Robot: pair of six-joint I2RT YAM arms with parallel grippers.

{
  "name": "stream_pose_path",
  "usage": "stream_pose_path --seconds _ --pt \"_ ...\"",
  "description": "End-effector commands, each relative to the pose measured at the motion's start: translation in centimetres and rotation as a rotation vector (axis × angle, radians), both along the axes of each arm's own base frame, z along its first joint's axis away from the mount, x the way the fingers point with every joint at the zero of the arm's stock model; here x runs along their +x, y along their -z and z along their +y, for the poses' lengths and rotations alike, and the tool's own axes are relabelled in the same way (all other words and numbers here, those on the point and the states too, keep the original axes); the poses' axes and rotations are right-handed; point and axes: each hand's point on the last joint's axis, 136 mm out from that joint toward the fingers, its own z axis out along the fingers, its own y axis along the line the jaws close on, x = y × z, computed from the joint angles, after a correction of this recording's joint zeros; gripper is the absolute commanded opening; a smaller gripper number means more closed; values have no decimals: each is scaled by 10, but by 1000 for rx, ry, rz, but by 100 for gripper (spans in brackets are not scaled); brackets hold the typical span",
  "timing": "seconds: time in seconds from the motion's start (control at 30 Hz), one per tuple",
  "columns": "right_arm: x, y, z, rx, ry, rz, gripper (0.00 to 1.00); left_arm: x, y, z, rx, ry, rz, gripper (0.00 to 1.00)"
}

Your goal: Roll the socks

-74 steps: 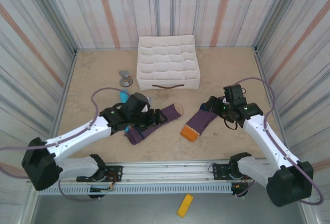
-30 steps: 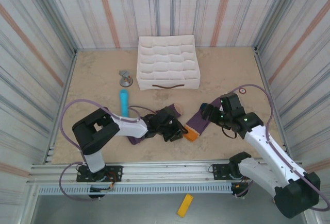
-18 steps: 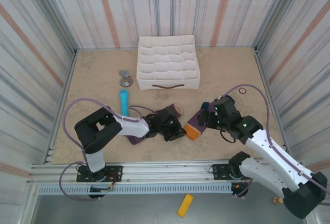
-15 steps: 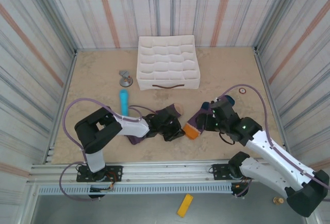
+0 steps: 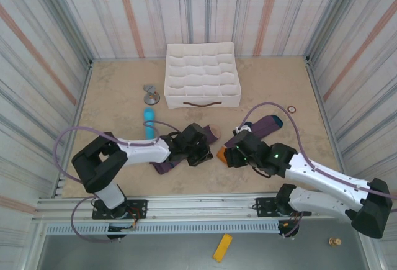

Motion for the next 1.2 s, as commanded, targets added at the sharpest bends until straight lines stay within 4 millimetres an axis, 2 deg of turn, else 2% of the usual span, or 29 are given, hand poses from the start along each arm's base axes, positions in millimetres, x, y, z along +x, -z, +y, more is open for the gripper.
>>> stream_pose_path --seconds 0.0,0.03,0.1,0.27,0.4,0.7,0.9,1.17 --pt "12 -6 4 -4 4 -85 86 -5 5 13 54 22 -7 47" --pt "13 -9 6 11 4 -94 87 -4 6 13 56 20 -7 61" --pt "15 -11 8 23 4 -97 88 -2 7 12 48 15 -12 70" --pt "14 -8 5 24 26 -78 91 4 17 0 16 49 3 72" --pt "12 -8 0 32 40 -80 91 7 25 -16 -13 74 32 65" --pt "14 -12 -18 66 96 -85 90 12 43 -29 23 75 82 47" --pt "12 -9 -30 74 125 -61 89 10 56 -28 47 49 109 30" --pt "8 -6 -36 66 128 -42 89 18 57 -31 58 26 96 20"
